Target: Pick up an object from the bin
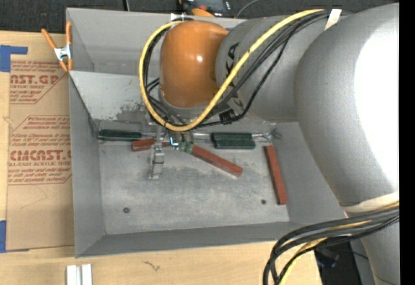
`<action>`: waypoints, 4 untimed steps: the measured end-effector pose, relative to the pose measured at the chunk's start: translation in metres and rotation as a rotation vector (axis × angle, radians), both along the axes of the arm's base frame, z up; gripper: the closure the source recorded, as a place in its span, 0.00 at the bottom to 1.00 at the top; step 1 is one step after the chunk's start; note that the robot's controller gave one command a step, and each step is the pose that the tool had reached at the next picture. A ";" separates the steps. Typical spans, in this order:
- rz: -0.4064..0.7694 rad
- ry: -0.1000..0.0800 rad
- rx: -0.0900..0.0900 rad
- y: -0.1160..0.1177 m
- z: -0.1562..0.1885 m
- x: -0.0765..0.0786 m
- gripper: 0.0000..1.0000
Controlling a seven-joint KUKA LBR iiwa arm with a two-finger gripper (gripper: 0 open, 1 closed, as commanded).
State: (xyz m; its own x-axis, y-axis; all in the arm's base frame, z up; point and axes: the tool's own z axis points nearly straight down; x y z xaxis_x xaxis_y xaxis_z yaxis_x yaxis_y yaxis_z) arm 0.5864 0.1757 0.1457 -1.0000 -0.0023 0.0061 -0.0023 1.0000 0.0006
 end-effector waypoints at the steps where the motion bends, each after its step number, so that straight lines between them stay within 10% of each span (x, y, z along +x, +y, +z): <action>1: 0.141 -0.003 -0.002 -0.060 -0.060 0.003 0.00; 2: 0.185 -0.011 -0.003 -0.142 0.010 -0.027 0.00; 3: -0.028 -0.002 0.000 -0.167 -0.075 -0.012 0.00; 4: -0.027 -0.007 0.001 -0.166 -0.072 -0.010 1.00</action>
Offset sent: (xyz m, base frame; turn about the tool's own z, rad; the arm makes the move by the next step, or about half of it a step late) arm 0.0041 -0.0573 -0.0572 -0.1427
